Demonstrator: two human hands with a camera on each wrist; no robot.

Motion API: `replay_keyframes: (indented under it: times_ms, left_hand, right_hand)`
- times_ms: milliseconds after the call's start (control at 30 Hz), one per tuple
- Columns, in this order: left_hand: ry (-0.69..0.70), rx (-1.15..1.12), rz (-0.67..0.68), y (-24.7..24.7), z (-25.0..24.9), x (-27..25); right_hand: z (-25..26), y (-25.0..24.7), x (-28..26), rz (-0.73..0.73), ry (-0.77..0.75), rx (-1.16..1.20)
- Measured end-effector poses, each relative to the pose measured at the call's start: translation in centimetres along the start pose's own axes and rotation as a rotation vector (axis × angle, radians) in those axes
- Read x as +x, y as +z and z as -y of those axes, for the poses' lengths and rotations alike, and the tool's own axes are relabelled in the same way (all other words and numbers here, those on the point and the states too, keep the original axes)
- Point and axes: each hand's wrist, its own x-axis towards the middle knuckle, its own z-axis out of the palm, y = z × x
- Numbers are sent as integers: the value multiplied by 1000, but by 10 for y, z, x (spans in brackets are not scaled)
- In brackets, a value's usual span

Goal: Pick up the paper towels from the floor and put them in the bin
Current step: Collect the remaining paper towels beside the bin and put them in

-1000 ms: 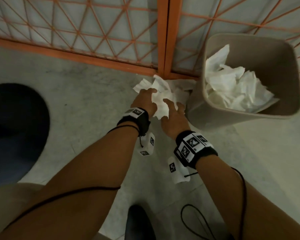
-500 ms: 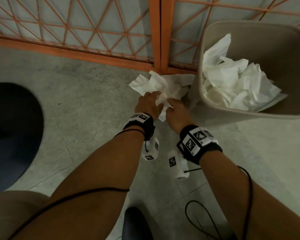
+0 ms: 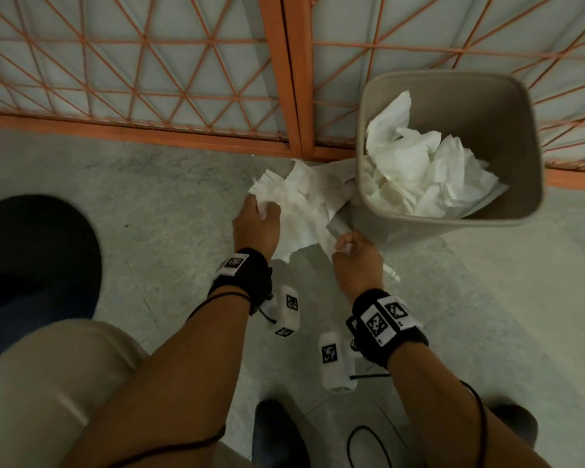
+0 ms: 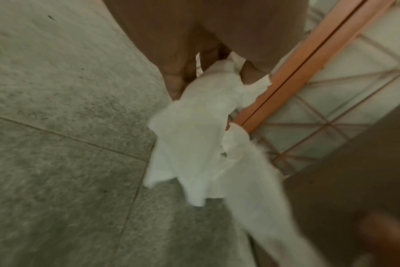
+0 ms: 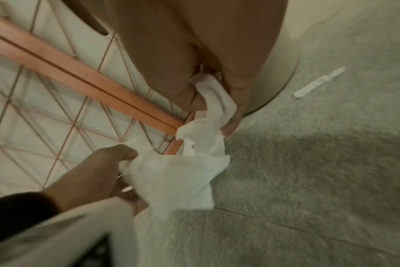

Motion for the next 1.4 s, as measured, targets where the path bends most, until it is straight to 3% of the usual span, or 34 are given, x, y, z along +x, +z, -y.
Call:
replay_keyframes:
  times_ms: [100,233,367,567,633,767,867,933,1000,1067,1133,1167,1233,1300,1400]
  left_hand:
    - [-64,-89,8,-12,-20,-16]
    - [25,-168,64,-23,-43,-33]
    - [-4,-447,136,-40,-85,-48]
    - [221,-536,373,-70,-155,-69]
    - [326,-517,445,-67,-181,-68]
    - [516,-229,496,-35,-224,-54]
    - [689,89,363,-2,-243,-45]
    - [632,233,343,19,-251,-41]
    - [642,314,433,38,-251,-39]
    - [716,523,589,51,-242,-38]
    - [696,779,770,52,-231,-40]
    - [652,799,847,51,-227,-39]
    - [602,513,919,41,-224,-36]
    - [522,86,800,25,-217,-27]
    - [370,-251,358,-3,-191,-2]
  right_hand:
    - [1,-6,-7,36,91,92]
    - [15,-14,-25,139,126,235]
    - [53,-33,-47,293,169,496]
    - [107,-96,-79,391,-86,677]
    - [121,-126,-77,312,-169,721]
    - [142,-177,-52,-39,-337,505]
    - [150,-197,-27,-412,-502,275]
    - [151,-198,-12,-497,-541,214]
    - [144,-192,6,-442,-503,123]
    - [134,-183,23,-274,-432,-46]
    - [125,-176,33,-69,-345,-237]
    - [122,-175,36,20,-314,-301]
    - [121,-178,35,105,-332,-354]
    - [123,-186,28,87,-351,-304]
    - [130,-194,7,7,-386,-118]
